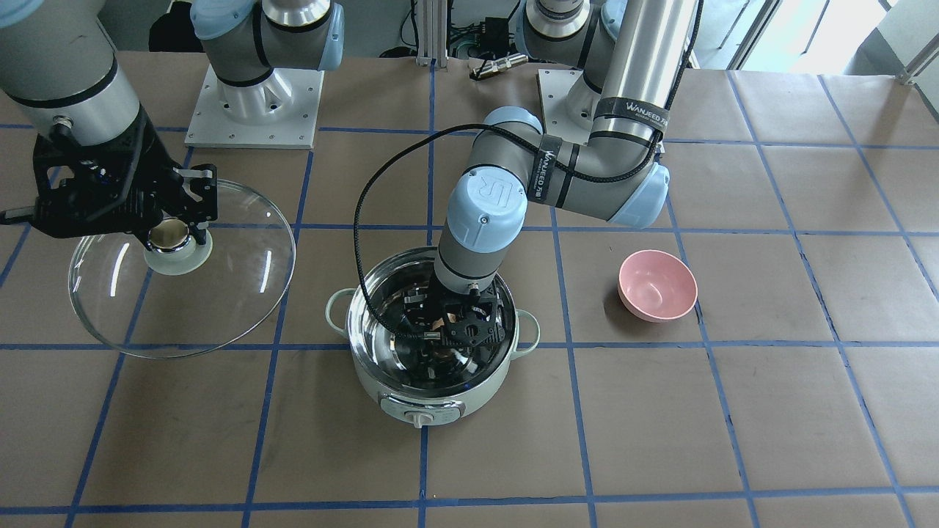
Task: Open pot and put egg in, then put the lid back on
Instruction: 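Lower the egg into the pot and open the left gripper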
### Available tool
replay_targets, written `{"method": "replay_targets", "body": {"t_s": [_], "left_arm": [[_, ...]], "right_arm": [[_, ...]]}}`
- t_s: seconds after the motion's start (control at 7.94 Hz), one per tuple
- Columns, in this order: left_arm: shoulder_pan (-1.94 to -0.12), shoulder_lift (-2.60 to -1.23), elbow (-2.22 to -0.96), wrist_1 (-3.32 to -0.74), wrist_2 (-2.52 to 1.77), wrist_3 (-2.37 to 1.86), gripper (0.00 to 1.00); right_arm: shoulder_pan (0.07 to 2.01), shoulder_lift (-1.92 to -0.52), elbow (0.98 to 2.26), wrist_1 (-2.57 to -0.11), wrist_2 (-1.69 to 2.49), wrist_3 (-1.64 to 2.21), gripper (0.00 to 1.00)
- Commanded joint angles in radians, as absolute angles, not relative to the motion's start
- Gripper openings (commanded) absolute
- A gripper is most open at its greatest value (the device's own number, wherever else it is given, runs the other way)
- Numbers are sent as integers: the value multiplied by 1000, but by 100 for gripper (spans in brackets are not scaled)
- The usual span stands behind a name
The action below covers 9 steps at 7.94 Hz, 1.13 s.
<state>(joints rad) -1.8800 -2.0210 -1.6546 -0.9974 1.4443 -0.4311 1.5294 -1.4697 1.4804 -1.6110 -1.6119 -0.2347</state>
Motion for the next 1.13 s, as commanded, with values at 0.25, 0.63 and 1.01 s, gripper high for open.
{"method": "replay_targets", "body": {"t_s": [0.25,0.63,1.01], "left_arm": [[-1881,-1968,-1641,-1005,1437,-413,100],[-1865,-1838,-1596,-1229,1443,-397,100],[-1713,-1679,-1513,-1616,1471,-205,100]], "right_arm": [[1529,-1470,1480,-1612,-1609,-239,0],[1531,-1471,1480,-1611,-1608,-230,0],[1545,-1473,1480,-1609,-1530,-175,0]]}}
